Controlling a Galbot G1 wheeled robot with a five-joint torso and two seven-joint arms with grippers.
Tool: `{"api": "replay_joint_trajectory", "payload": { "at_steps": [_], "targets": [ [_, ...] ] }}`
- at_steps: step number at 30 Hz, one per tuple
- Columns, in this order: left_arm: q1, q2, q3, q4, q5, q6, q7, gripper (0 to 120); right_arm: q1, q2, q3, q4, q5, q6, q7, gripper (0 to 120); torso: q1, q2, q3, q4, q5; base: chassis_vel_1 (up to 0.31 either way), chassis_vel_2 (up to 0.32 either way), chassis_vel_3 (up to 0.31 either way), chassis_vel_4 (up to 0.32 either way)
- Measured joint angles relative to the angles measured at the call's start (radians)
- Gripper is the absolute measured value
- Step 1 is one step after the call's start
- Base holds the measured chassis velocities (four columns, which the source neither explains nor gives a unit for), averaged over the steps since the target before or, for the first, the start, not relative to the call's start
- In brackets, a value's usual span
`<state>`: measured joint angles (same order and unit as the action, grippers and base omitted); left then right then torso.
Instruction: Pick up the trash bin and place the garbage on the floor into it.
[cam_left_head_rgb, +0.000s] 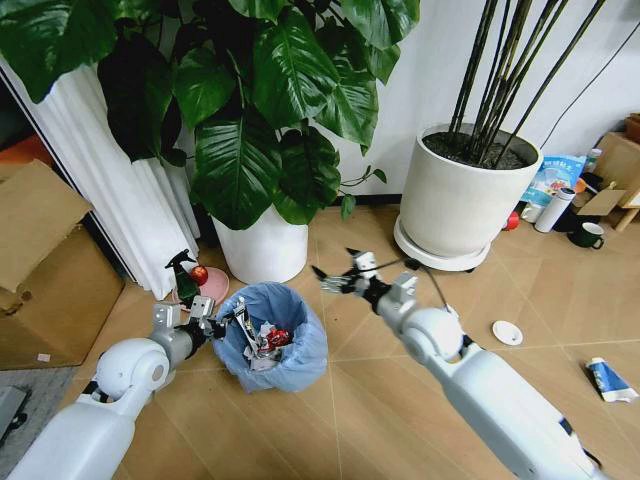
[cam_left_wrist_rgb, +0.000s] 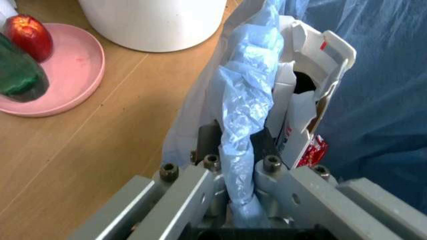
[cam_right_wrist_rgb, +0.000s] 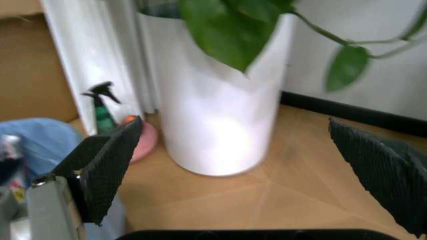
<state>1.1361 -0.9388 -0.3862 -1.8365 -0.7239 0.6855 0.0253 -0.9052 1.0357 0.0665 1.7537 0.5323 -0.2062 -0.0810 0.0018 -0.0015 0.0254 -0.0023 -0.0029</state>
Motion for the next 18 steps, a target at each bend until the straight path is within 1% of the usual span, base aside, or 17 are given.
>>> {"api": "replay_joint_trajectory", "payload": {
  "at_steps": [4,8,12,18],
  "targets": [
    [0.004,0.001,-0.001,-0.002,0.002,-0.001,0.004,0,-0.042,-0.004,0.057,-0.002,-0.015,0.0,-0.015,100,0.0,0.0,0.0,0.0002,-0.0001,0.0,0.0,0.0,0.0],
    [0.005,0.002,-0.001,-0.004,0.002,-0.002,0.004,0,-0.053,-0.003,0.074,-0.004,-0.019,0.001,-0.018,100,0.0,0.0,0.0,0.0003,-0.0002,-0.01,-0.017,0.016,0.009],
    [0.013,0.003,-0.004,-0.007,0.002,-0.003,0.006,0,-0.062,0.003,0.082,-0.007,-0.022,0.004,-0.019,100,0.0,0.0,0.0,0.0002,0.0,-0.078,-0.088,0.09,0.069],
    [0.028,0.004,-0.011,-0.012,0.006,-0.008,0.011,0,-0.069,0.013,0.083,-0.015,-0.029,0.009,-0.022,100,0.0,0.0,0.0,-0.0002,-0.0001,-0.131,-0.123,0.115,0.101]
  ]
}}
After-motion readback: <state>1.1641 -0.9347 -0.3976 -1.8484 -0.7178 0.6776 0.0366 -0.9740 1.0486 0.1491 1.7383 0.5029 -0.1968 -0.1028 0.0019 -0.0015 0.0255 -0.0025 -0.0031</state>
